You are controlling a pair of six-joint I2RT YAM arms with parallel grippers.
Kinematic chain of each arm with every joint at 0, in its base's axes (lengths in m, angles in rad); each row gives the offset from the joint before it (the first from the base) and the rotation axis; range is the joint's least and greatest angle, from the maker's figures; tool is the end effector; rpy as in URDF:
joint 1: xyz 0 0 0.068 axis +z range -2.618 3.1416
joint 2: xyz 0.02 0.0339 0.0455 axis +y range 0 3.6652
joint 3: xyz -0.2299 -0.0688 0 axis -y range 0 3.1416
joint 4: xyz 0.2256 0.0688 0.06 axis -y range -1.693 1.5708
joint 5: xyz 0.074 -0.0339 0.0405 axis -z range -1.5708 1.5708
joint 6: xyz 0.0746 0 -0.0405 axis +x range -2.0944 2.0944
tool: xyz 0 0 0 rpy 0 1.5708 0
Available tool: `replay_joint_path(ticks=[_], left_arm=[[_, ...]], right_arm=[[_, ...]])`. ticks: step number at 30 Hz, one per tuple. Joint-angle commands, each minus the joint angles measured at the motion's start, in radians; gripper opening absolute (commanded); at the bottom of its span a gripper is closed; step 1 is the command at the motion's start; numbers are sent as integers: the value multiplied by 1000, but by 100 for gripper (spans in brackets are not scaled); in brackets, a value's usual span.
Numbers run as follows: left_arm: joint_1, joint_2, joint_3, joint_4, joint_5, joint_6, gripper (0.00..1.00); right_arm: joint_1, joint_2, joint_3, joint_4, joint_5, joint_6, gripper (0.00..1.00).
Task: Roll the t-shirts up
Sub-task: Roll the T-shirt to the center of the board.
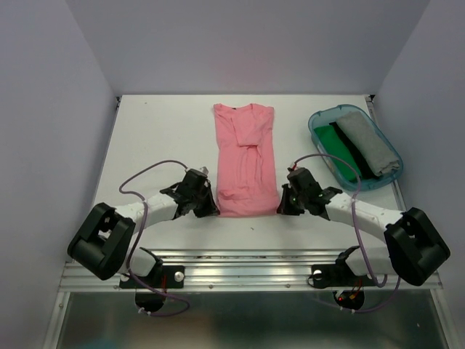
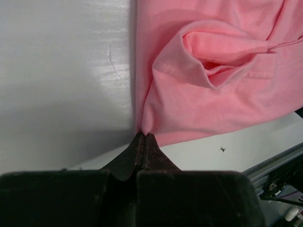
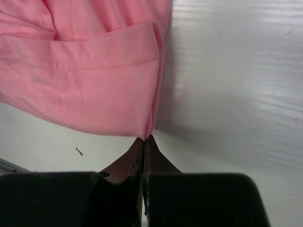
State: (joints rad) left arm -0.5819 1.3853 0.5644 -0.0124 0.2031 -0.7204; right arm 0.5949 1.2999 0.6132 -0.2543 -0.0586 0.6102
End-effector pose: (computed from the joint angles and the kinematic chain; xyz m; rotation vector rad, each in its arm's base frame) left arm 0.2208 -0.1633 0.1064 -0.0764 2.5567 -0.8058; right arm 0.2116 0.1485 0.1184 -0.0049 2.6023 0.5432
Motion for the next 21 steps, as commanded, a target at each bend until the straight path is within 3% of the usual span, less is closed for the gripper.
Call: replay_joint_path(ticks=[1, 5, 8, 21], left_arm=[[-6, -65, -29, -57, 4, -11, 0], [-6, -65, -38, -60, 16, -14, 0], [-12, -80, -40, -63, 19, -17, 0], [-12, -112, 32, -173, 38, -40, 0]], right_arm=[[46, -25, -18, -26, -30, 26, 1], [71, -21, -12, -43, -21, 26, 5], [71, -36, 8, -59, 3, 20, 1], [80, -56, 66, -122, 34, 26, 1]])
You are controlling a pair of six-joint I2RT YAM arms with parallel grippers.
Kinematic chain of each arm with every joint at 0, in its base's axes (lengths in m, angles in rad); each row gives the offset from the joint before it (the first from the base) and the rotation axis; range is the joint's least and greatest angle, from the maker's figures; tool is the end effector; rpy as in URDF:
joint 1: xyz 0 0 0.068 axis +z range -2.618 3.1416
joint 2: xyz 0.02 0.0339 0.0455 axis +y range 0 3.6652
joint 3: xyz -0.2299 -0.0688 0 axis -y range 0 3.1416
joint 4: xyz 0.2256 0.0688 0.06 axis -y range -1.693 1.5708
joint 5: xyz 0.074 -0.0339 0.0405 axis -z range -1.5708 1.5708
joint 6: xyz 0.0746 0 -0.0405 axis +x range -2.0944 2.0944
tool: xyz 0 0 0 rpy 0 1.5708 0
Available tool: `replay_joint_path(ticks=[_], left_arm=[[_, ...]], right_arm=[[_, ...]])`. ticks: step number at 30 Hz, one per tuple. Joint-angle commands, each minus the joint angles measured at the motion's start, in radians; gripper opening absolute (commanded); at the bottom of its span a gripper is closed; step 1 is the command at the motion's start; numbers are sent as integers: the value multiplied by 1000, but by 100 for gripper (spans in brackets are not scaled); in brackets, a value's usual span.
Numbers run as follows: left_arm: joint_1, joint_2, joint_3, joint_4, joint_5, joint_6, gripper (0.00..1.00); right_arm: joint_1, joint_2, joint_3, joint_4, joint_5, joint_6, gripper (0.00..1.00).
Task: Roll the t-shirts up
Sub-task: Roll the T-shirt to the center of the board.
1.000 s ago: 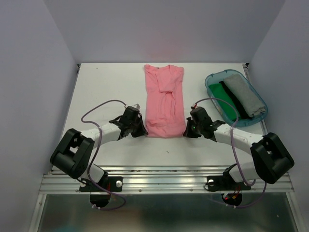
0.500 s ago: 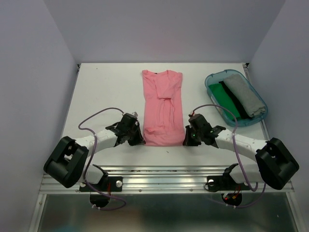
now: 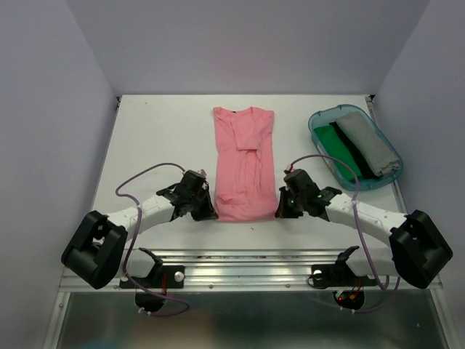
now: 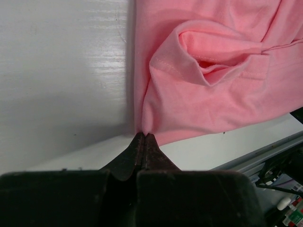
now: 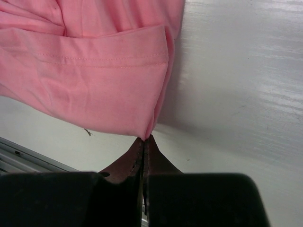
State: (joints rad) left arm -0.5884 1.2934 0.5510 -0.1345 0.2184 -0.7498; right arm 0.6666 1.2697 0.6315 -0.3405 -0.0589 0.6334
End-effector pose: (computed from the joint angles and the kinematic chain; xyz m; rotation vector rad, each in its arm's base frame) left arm 0.2054 -0.1565 0.1134 -0.1073 2.6108 -0.8101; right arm 0.1950 0.1590 0.1236 -0.0678 2.6504 0.5515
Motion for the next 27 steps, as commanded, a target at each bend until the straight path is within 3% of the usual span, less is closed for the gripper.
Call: replay_joint_path(ticks=[1, 27], left_arm=[[-4, -19, 55, -59, 25, -17, 0], [110, -6, 167, -85, 102, -7, 0]], right_arm=[[8, -29, 53, -43, 37, 2, 1], [8, 16, 194, -87, 143, -50, 1]])
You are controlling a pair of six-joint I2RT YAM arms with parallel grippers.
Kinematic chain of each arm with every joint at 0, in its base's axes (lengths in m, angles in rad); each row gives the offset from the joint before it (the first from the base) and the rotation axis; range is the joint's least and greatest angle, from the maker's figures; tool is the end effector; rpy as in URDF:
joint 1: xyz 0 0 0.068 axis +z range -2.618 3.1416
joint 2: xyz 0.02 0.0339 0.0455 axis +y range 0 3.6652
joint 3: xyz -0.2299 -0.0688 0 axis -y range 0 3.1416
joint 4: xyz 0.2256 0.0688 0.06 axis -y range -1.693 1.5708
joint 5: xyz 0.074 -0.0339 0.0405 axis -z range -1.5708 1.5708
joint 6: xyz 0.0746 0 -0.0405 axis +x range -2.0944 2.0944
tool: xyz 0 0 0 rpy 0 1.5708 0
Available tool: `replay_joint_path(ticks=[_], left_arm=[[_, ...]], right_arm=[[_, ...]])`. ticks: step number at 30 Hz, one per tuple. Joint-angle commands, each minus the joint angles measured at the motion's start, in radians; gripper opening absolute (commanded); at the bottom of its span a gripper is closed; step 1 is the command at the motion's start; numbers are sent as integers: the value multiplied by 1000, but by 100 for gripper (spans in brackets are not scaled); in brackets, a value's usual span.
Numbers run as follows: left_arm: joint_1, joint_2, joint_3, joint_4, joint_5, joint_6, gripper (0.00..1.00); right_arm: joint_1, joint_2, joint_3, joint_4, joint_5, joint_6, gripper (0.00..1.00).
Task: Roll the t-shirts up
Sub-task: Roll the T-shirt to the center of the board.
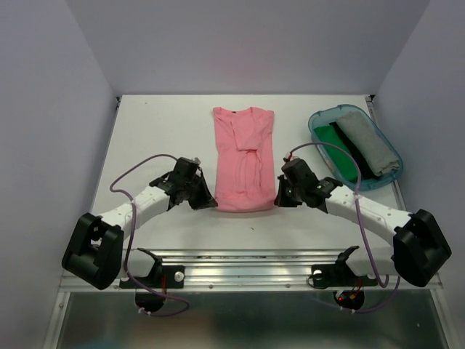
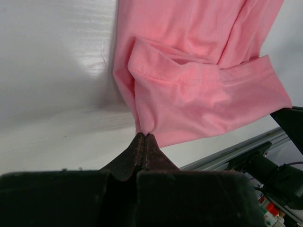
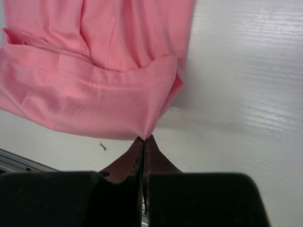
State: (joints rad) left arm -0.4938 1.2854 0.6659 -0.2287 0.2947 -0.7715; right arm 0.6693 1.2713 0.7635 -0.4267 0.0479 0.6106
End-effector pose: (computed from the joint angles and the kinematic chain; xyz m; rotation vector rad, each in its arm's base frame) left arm 0.2274 -0.1470 0.1429 -0.2142 2.5807 -0.8872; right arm 0.2114 0.1627 0.1564 -0.0551 2.5657 0.4554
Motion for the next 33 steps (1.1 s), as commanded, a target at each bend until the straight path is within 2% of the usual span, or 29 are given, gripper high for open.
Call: replay_joint_path(ticks=[1, 15, 33], left_arm=[[20, 11, 57, 9, 27, 17, 0], [81, 64, 119, 15, 47, 29, 0], [138, 166, 199, 58, 41, 60, 0]], right_arm=[[6, 22, 66, 0, 41, -31, 1], [-25, 85, 140, 2, 92, -71, 1], [-74, 197, 198, 57, 79, -103, 1]])
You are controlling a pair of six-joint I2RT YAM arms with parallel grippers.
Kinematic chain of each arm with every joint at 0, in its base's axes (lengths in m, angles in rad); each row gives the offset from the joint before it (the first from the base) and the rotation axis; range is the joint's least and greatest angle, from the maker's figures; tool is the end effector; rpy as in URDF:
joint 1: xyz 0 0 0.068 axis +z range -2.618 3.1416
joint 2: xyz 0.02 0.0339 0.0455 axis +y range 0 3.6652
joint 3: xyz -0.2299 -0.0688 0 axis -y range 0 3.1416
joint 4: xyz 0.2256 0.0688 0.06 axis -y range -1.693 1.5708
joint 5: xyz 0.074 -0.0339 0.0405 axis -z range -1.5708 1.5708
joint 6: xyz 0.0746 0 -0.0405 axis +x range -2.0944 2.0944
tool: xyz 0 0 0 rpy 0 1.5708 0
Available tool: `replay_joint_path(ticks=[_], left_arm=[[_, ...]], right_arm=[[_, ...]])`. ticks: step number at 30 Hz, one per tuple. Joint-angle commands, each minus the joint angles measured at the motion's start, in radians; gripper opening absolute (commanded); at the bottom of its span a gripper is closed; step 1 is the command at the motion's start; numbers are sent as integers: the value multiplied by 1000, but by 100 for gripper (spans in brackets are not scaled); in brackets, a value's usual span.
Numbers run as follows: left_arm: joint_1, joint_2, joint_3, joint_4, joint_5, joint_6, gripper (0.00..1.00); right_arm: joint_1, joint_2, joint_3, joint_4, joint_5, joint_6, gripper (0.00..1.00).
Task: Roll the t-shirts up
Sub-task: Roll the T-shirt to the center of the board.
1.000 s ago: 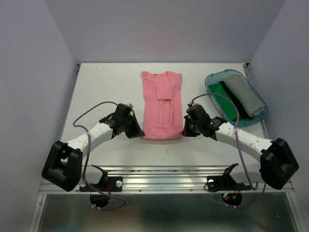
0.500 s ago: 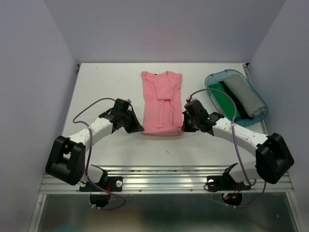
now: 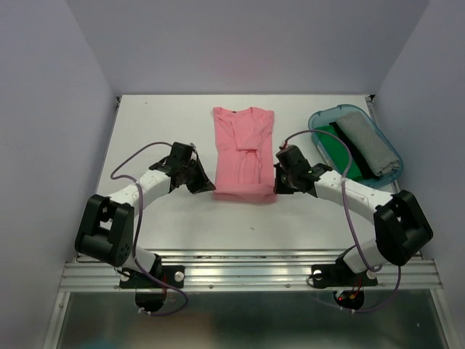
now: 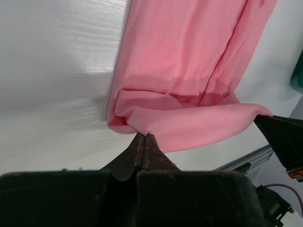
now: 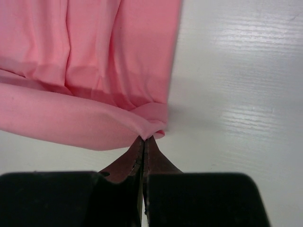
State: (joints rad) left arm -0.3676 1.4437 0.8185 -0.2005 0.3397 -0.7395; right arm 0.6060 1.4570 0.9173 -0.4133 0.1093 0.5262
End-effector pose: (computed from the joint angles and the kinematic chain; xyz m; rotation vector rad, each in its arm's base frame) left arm 0.2773 -0.1334 0.1521 -0.3018 2.5234 -0.8909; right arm 0.2546 0.1665 0.1567 -0.0571 2.5450 0.3181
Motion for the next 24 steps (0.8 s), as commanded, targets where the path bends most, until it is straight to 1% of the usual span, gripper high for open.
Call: replay_joint_path(ticks=[1, 8, 18, 20, 21, 22, 23, 24], left_arm=[[13, 18, 48, 35, -1, 29, 0], [16, 84, 83, 81, -5, 29, 0], [19, 153, 139, 96, -44, 35, 0], [19, 168, 146, 98, -62, 35, 0], [19, 179, 156, 89, -71, 35, 0], [19, 185, 160, 81, -80, 37, 7], [19, 193, 166, 73, -88, 38, 31], [21, 201, 168, 72, -90, 38, 45]], right_arm=[[-11, 16, 45, 45, 17, -20, 1], [-31, 49, 54, 67, 12, -26, 1], [-60, 94, 75, 102, 3, -29, 1], [-69, 109, 83, 120, -3, -29, 8], [-69, 127, 87, 126, -6, -31, 14], [-69, 137, 95, 128, -3, -29, 20], [-69, 141, 106, 136, -5, -32, 26], [-69, 147, 112, 137, -2, -35, 42]])
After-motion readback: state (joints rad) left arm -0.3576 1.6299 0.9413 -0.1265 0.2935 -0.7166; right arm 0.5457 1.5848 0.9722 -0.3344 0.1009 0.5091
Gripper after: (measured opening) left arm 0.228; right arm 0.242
